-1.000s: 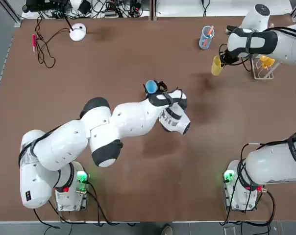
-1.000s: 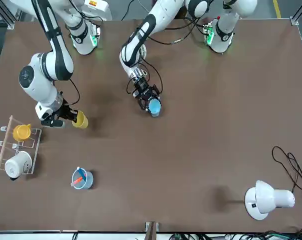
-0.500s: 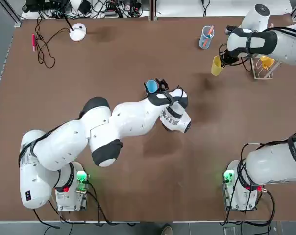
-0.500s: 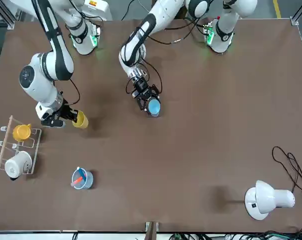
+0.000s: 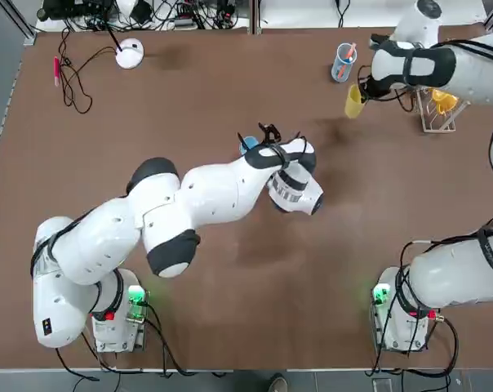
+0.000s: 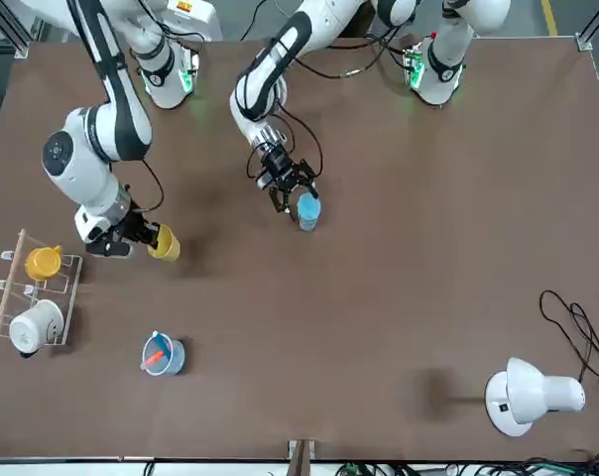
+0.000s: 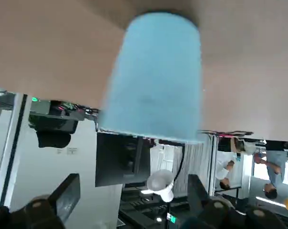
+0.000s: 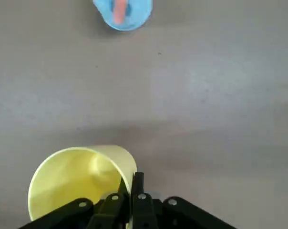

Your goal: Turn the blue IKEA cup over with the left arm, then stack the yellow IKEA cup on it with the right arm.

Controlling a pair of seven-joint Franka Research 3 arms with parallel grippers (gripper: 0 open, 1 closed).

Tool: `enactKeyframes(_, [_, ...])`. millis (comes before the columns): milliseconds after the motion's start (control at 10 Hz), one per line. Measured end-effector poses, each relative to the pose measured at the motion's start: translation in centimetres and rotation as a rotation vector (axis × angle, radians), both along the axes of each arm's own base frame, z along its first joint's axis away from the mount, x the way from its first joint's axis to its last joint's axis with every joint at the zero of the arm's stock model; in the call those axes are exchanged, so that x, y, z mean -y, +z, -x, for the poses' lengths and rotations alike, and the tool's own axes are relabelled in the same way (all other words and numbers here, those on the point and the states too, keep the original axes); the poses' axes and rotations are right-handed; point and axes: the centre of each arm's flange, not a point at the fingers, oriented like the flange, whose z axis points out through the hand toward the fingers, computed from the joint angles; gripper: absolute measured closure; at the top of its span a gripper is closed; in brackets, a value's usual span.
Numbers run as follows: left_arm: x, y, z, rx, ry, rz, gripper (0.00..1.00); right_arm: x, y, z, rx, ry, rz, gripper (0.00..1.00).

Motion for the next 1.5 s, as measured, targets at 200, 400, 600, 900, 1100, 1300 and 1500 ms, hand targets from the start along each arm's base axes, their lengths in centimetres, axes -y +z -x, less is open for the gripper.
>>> enactKeyframes(200, [-1.5, 1.8, 0.1, -0.001, 0.016, -0.02, 0.01, -2.7, 0.4, -1.4, -0.011, -0.014, -0.009, 0.96])
enactKeyframes(400, [-4.7, 4.9, -1.4, -0.005, 0.001, -0.028, 0.01, -2.4, 0.1, -1.8, -0.016, -0.022, -0.008, 0.96])
enactKeyframes(600, [-9.0, 7.9, -2.6, -0.021, -0.036, 0.001, 0.01, -2.3, 0.1, -1.9, -0.017, -0.025, -0.008, 0.96])
enactKeyframes(900, [-16.8, 16.6, -8.1, -0.014, 0.014, 0.227, 0.01, -8.1, 0.7, -2.6, -0.006, -0.065, -0.025, 0.96])
enactKeyframes(1100, [-24.9, 25.4, -13.5, 0.015, 0.114, 0.483, 0.01, -14.6, 0.6, -3.0, -0.007, -0.104, -0.02, 0.96])
enactKeyframes(1300, [-32.8, 33.8, -16.4, 0.027, 0.341, 0.823, 0.01, -20.6, 1.3, -3.0, -0.023, -0.132, 0.015, 0.96])
enactKeyframes(1500, [-38.7, 40.4, -18.4, 0.025, 0.623, 1.134, 0.01, -25.1, 2.3, -1.7, -0.031, -0.147, 0.005, 0.96])
